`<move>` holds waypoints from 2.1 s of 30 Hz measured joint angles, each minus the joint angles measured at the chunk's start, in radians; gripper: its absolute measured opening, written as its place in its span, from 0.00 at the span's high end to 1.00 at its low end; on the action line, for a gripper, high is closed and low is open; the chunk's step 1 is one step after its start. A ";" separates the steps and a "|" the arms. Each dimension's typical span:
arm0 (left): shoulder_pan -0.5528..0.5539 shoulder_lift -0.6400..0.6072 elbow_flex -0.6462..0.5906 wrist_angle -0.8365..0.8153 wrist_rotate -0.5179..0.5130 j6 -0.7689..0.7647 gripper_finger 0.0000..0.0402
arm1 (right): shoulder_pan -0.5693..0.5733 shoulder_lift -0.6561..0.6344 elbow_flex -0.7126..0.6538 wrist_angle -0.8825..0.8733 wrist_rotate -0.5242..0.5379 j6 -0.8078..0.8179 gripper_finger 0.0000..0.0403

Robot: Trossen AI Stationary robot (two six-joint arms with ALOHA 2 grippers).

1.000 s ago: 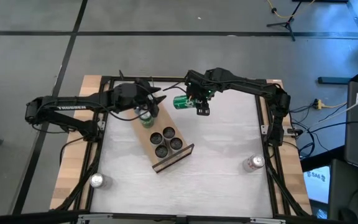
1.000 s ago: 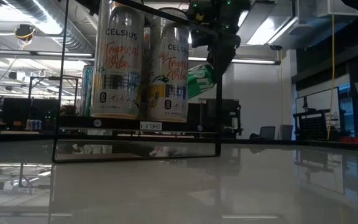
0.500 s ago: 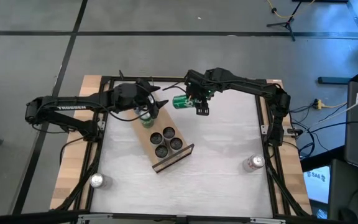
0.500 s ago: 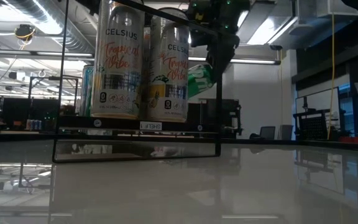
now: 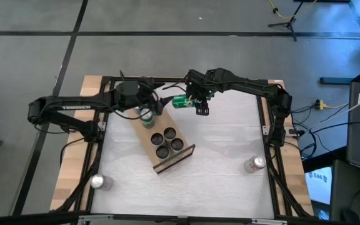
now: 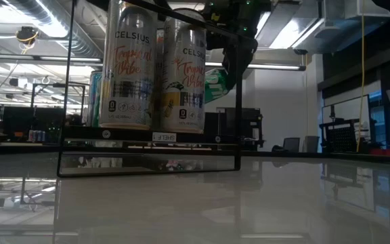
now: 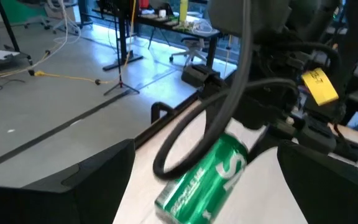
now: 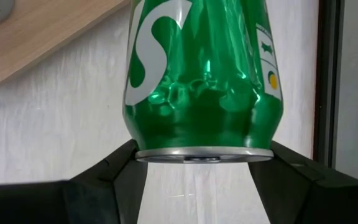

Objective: Place canned beverage on shelf
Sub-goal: Put the green soda can on the shelf aligned with the other green soda can

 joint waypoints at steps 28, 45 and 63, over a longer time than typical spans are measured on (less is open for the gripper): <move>0.115 0.094 0.000 0.070 0.336 0.178 0.05 | 0.000 0.000 0.001 0.049 -0.016 -0.052 0.40; 0.084 0.094 0.000 0.058 0.332 0.177 0.05 | 0.000 0.000 0.010 0.074 0.018 -0.052 0.40; 0.084 0.094 0.000 0.059 0.311 0.217 0.05 | 0.001 -0.003 0.163 -0.025 -0.026 -0.051 0.40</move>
